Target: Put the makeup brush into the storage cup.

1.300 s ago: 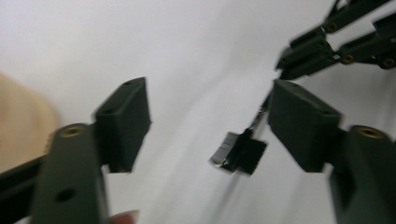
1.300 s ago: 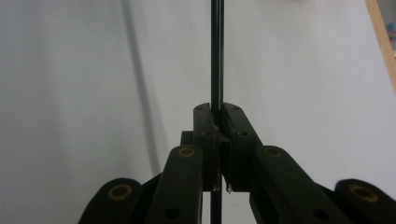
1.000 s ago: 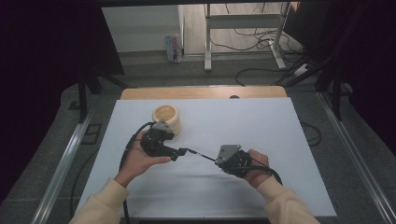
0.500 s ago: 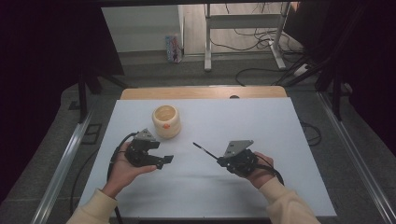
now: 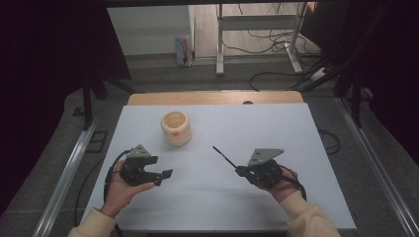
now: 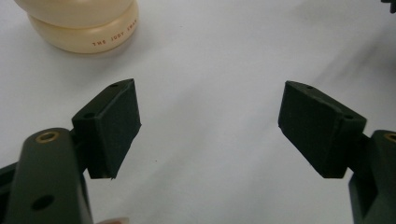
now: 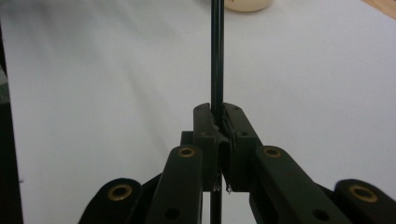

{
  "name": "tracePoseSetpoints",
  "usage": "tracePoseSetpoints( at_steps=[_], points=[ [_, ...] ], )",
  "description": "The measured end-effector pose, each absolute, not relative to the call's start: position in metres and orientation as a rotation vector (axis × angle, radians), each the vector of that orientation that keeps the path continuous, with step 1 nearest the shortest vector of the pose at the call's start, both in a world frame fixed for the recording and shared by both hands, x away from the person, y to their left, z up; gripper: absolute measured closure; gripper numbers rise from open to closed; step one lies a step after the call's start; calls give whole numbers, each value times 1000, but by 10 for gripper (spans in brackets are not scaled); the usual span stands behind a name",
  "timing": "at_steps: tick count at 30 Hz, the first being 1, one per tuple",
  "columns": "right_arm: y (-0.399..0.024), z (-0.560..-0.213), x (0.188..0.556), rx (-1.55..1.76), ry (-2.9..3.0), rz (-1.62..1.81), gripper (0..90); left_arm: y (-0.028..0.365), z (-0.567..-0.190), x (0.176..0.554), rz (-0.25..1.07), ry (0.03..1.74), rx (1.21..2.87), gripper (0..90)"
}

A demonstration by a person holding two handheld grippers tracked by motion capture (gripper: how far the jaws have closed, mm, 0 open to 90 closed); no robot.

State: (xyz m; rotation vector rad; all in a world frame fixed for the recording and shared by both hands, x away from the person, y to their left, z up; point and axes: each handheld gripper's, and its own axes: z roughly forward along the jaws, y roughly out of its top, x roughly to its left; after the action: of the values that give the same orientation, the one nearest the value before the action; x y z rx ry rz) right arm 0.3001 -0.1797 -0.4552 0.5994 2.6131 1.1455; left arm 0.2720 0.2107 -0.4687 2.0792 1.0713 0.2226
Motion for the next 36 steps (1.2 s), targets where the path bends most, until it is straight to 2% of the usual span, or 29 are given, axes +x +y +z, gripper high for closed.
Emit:
tracePoseSetpoints(
  at_steps=[19,31,36],
  points=[
    [-223,-453,286,998,2483,1508,850,207,-472,267,218,1052,2075,243],
    [-216,-457,286,1001,2492,1515,850,191,-466,272,165,1019,2026,252],
    [-211,-458,286,989,2501,1503,851,166,-459,278,110,992,1942,252]
  ],
)
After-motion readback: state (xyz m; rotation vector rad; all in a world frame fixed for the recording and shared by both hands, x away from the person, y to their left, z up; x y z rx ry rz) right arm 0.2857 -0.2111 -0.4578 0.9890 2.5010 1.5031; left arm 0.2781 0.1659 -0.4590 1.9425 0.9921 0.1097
